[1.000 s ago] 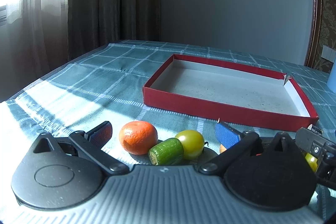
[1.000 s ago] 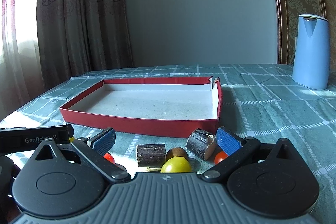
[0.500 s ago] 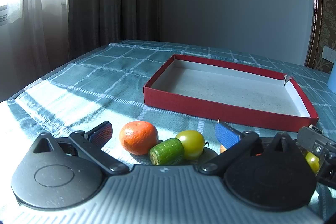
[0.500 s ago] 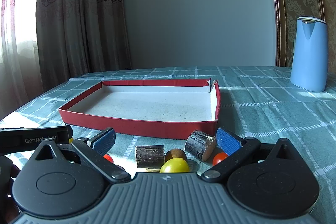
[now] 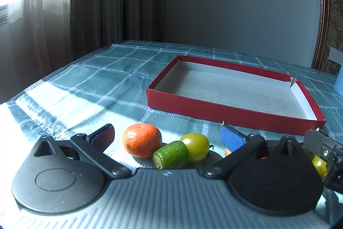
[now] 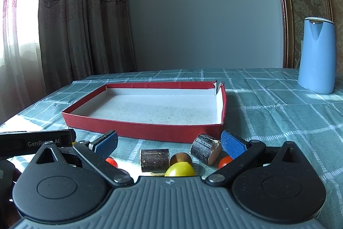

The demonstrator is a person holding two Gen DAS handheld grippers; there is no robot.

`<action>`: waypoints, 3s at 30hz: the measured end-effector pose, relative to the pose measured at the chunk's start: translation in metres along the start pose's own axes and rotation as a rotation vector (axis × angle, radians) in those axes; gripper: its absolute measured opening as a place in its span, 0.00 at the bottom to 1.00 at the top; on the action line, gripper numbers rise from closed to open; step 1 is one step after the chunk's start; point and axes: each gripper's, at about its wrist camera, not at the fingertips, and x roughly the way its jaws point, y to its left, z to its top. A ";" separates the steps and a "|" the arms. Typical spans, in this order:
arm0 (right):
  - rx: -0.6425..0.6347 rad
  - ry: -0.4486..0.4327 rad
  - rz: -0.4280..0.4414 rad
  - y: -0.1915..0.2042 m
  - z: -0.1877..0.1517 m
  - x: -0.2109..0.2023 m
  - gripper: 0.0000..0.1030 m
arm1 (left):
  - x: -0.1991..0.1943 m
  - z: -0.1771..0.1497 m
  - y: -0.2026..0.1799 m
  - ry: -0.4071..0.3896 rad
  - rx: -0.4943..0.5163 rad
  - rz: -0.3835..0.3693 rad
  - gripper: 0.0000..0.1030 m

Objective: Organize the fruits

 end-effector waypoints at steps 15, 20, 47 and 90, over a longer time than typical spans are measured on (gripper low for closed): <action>0.009 0.003 0.009 0.000 0.000 0.001 1.00 | 0.000 0.000 0.000 0.000 0.000 0.000 1.00; 0.009 0.005 0.011 0.000 0.000 0.001 1.00 | 0.000 0.000 0.001 0.001 -0.001 0.001 1.00; 0.090 -0.004 0.106 -0.025 0.001 -0.008 1.00 | 0.002 0.000 0.002 0.009 -0.006 -0.001 1.00; -0.273 0.159 0.265 -0.002 0.005 0.022 0.34 | 0.002 0.000 0.000 0.006 -0.014 -0.005 1.00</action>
